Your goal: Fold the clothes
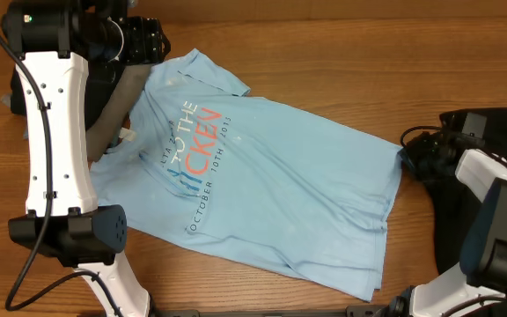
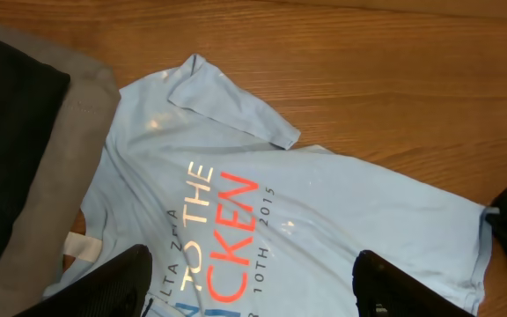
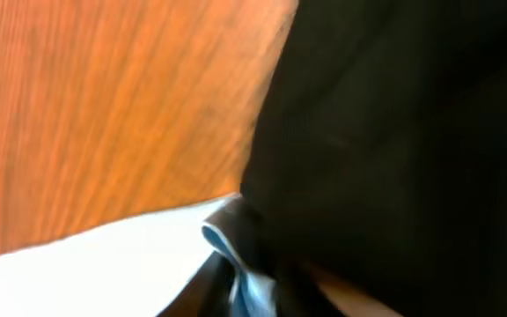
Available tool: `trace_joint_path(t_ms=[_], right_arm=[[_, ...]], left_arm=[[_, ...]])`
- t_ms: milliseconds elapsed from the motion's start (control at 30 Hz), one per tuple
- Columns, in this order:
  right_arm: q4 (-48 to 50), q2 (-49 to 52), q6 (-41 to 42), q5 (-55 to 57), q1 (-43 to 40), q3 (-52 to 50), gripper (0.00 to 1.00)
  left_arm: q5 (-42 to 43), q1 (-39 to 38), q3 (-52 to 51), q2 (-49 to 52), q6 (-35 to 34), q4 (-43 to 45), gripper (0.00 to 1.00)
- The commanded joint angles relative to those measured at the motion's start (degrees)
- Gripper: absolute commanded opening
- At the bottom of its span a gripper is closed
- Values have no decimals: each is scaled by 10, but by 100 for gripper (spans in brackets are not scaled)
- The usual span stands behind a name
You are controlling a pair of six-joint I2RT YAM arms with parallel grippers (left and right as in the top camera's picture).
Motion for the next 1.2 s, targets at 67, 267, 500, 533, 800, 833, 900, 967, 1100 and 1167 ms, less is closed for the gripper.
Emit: trace_joint_path(t_ms=[67, 267, 500, 533, 800, 833, 900, 967, 1100, 1167], right_arm=[[98, 17, -9, -30, 3, -3, 4], [226, 17, 35, -37, 3, 20, 4], [297, 17, 34, -28, 2, 84, 9], [297, 17, 34, -29, 2, 90, 34], [178, 2, -6, -153, -34, 127, 99], [152, -8, -16, -172, -42, 127, 99], [89, -30, -37, -185, -55, 127, 97], [18, -55, -62, -184, -64, 127, 91], [-129, -107, -128, -148, -70, 127, 81], [-198, -127, -142, -110, -70, 127, 80]], left_arm=[[8, -5, 7, -8, 13, -1, 76], [8, -7, 7, -8, 13, 2, 77], [8, -10, 7, -7, 13, 18, 79], [8, -12, 7, -7, 13, 19, 79], [-5, -18, 7, -7, 23, 8, 83], [-5, -18, 7, -7, 29, 2, 83], [-5, -18, 7, -9, 39, -8, 87], [-10, -16, 7, -11, 39, -18, 88], [-20, -15, 7, -23, 54, -33, 90], [-27, -15, 7, -35, 63, -38, 96]])
